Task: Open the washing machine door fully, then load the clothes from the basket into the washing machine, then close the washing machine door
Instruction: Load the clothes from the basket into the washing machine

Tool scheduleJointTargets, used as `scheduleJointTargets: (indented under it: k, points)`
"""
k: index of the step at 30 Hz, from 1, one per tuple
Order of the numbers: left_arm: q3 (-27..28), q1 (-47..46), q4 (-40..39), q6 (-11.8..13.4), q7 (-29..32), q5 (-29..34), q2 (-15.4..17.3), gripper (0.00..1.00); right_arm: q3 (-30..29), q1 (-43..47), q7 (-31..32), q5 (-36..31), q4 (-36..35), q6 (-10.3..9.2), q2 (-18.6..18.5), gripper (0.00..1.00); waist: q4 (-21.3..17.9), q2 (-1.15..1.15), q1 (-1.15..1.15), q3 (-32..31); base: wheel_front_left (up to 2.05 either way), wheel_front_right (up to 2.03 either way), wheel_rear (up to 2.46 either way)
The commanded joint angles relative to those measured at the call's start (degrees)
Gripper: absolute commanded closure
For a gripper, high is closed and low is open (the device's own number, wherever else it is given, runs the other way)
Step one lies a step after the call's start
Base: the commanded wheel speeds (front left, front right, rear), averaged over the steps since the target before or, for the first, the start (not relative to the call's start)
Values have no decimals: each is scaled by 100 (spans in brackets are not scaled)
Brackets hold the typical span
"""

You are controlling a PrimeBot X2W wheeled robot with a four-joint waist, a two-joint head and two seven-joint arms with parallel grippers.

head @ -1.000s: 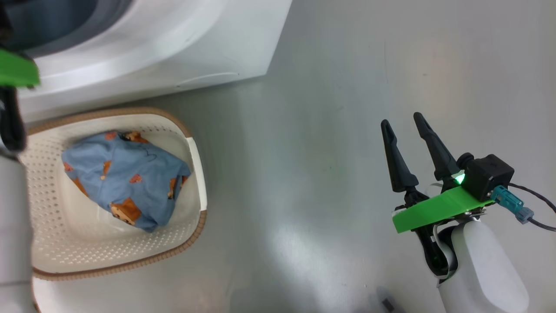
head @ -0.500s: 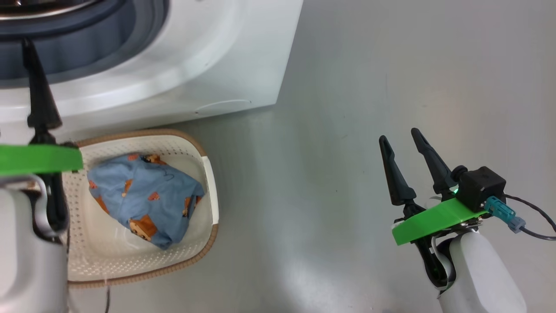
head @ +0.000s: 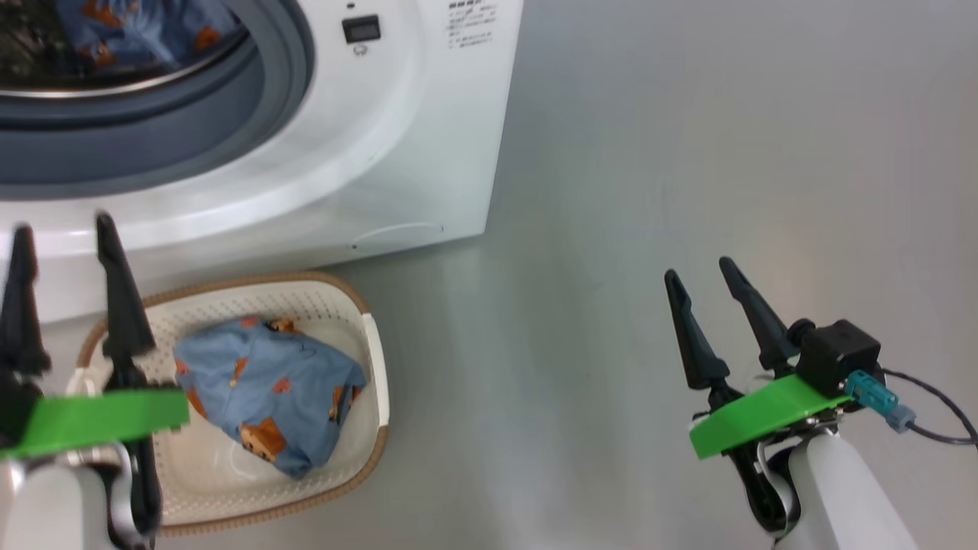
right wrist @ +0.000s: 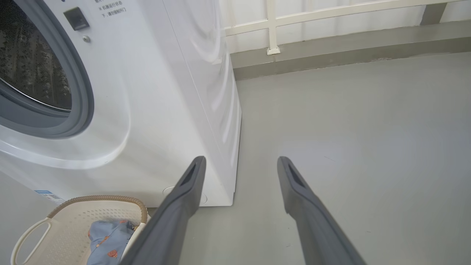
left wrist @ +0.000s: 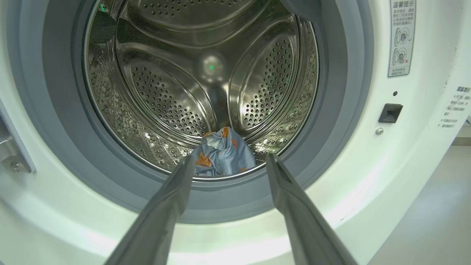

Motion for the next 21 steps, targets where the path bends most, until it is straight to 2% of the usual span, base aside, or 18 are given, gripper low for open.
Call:
scheduleJointTargets:
  k: [1, 13, 21]
  points:
    - [236, 236, -242, 41, -28, 126, 92, 0, 126, 204, -27, -71, -139, 17, 33, 0, -67, 0, 1, -216, 0, 0, 0]
    - [569, 1256, -490, 8, -28, 348, -277, 0, 176, 483, -27, -229, -335, 17, 33, 0, -185, 0, 1, -870, 0, 0, 0]
    - [679, 1816, -457, 14, -28, 389, -390, 0, 135, 729, -27, -284, -353, 17, 33, 0, -242, 0, 1, -1427, 0, 0, 0]
